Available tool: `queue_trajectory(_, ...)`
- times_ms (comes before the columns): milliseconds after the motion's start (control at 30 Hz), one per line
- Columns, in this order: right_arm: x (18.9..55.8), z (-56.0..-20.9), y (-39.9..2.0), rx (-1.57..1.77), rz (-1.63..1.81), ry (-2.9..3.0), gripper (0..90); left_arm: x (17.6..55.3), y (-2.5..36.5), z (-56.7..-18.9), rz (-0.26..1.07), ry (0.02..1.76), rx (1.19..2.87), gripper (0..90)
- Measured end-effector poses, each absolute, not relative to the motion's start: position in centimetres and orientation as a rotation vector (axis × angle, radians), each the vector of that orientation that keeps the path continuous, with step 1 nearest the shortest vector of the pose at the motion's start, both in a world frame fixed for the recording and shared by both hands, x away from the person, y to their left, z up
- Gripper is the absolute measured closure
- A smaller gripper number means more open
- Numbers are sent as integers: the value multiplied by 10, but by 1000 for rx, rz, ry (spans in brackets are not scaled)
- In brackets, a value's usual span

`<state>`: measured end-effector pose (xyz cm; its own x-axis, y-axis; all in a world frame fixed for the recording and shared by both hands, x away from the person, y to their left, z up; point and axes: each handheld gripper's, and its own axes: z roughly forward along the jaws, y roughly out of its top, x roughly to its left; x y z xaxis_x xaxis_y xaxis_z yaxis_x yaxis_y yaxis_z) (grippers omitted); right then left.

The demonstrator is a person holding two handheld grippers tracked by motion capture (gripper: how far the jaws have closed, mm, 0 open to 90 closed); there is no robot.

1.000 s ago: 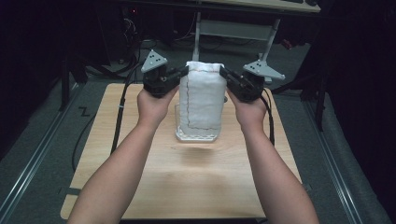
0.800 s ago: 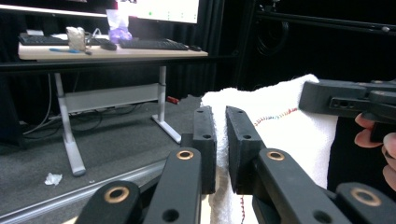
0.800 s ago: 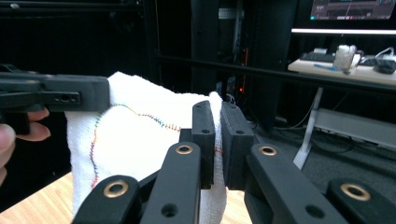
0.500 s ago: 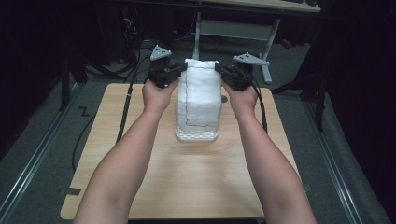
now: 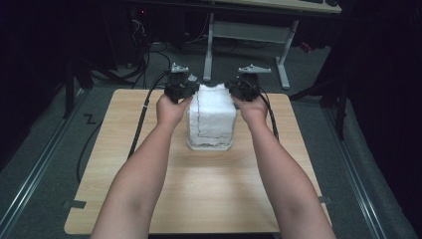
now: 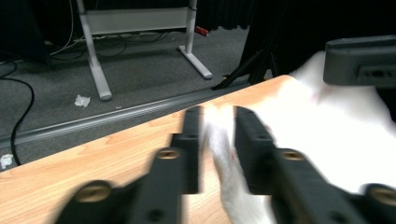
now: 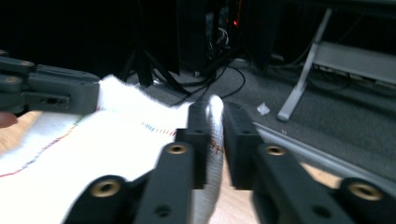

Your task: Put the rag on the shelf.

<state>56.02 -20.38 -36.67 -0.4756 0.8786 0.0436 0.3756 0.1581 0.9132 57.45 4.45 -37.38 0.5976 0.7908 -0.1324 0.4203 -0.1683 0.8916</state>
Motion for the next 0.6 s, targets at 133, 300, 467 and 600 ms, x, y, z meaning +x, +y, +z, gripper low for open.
queue_trajectory(133,560,-366,-206,1179,1312,1933,689,575,53,-371,454,1026,1745,631)
queue_trajectory(300,559,-364,-209,1175,1301,1933,659,572,56,-370,472,1021,1736,598)
queue_trajectory(467,556,-362,-210,1171,1282,1934,635,566,57,-370,503,997,1757,595)
queue_trajectory(600,550,-362,-209,1153,1273,1922,622,560,60,-368,507,990,1753,586)
